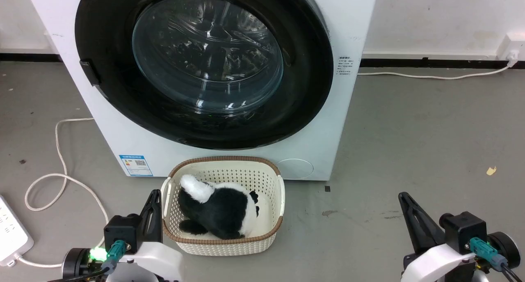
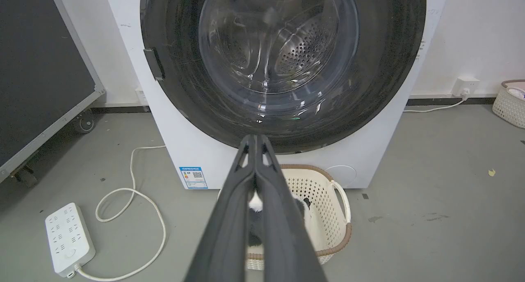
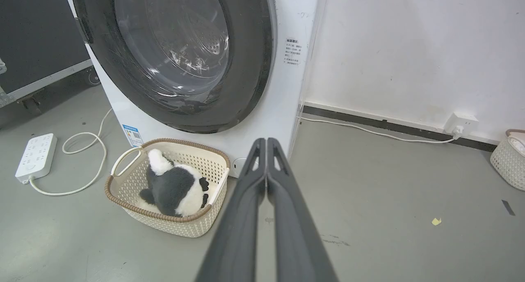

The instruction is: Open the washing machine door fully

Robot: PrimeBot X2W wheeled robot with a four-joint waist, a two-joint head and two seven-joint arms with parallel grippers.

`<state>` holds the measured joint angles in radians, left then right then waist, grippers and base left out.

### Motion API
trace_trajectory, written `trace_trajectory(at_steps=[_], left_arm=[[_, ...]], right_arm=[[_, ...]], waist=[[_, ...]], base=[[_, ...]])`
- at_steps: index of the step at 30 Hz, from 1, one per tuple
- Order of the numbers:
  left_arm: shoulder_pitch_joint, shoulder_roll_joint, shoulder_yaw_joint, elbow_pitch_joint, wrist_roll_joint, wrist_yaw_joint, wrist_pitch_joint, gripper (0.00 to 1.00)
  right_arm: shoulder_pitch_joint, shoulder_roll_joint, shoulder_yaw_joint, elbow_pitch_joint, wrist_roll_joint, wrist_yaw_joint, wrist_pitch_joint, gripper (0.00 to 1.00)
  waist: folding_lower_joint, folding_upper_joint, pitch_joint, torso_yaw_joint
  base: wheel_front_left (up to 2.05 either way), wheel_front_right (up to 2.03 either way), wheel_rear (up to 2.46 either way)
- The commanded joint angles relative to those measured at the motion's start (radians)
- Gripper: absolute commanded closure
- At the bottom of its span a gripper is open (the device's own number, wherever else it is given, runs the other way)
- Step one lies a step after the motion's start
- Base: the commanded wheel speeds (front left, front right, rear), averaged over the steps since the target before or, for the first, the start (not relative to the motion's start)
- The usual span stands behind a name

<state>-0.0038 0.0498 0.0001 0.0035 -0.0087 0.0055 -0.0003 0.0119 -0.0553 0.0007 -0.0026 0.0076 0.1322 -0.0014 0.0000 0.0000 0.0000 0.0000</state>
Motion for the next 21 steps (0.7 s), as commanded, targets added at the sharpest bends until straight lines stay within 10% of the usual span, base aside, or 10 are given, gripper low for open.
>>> trace_trajectory(at_steps=[1, 12, 13, 21], left_arm=[[0.004, 0.0, 0.0, -0.004, 0.009, -0.005, 0.0, 1.0], [0.004, 0.0, 0.0, -0.004, 0.009, -0.005, 0.0, 1.0], [0.0, 0.0, 0.0, 0.001, -0.002, 0.001, -0.001, 0.0], [0.001, 0.0, -0.01, 0.0, 0.002, 0.011, -0.018, 0.0]], right_arm=[[-0.012, 0.005, -0.001, 0.003, -0.008, -0.002, 0.001, 1.0], [-0.012, 0.005, -0.001, 0.003, -0.008, -0.002, 0.001, 1.0], [0.0, 0.0, 0.002, 0.0, 0.001, 0.0, -0.001, 0.0], [0.001, 0.0, 0.002, -0.003, 0.007, 0.0, -0.018, 0.0]], waist=[[0.0, 0.0, 0.0, 0.0], [0.0, 0.0, 0.0, 0.0], [0.0, 0.0, 0.0, 0.0], [0.0, 0.0, 0.003, 0.001]], base=[[0.0, 0.0, 0.0], [0.0, 0.0, 0.0], [0.0, 0.0, 0.0], [0.0, 0.0, 0.0]])
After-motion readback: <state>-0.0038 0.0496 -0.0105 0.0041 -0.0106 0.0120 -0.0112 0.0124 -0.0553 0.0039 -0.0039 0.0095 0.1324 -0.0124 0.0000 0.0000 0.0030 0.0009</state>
